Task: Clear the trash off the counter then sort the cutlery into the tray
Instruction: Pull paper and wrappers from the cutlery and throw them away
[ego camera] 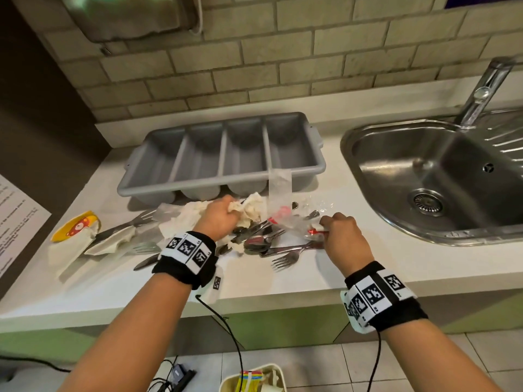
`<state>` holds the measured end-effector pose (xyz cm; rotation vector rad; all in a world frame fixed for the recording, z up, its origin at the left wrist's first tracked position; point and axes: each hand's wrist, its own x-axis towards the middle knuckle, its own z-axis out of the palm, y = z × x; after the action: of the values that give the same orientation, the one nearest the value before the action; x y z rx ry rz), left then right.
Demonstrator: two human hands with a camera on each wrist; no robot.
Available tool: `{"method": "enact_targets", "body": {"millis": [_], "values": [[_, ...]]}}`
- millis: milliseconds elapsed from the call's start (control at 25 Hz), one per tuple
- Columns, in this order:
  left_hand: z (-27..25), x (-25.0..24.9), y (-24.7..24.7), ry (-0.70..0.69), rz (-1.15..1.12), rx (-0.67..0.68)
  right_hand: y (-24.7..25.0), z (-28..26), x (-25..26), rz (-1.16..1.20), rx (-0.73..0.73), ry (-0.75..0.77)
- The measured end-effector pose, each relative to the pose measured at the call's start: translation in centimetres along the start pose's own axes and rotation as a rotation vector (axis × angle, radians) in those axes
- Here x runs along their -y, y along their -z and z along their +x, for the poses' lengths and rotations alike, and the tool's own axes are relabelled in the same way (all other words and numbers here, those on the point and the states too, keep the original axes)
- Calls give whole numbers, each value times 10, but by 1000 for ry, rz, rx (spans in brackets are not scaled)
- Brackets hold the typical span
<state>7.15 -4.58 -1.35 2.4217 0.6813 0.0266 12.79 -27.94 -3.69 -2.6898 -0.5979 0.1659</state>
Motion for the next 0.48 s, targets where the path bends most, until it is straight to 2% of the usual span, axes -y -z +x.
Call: {"method": "enact_targets", "body": {"millis": [200, 480], "values": [[15, -21, -29, 78, -113, 93, -6, 3, 14, -142, 70, 77], [52, -39, -52, 131, 227, 286, -11, 6, 25, -190, 85, 133]]}}
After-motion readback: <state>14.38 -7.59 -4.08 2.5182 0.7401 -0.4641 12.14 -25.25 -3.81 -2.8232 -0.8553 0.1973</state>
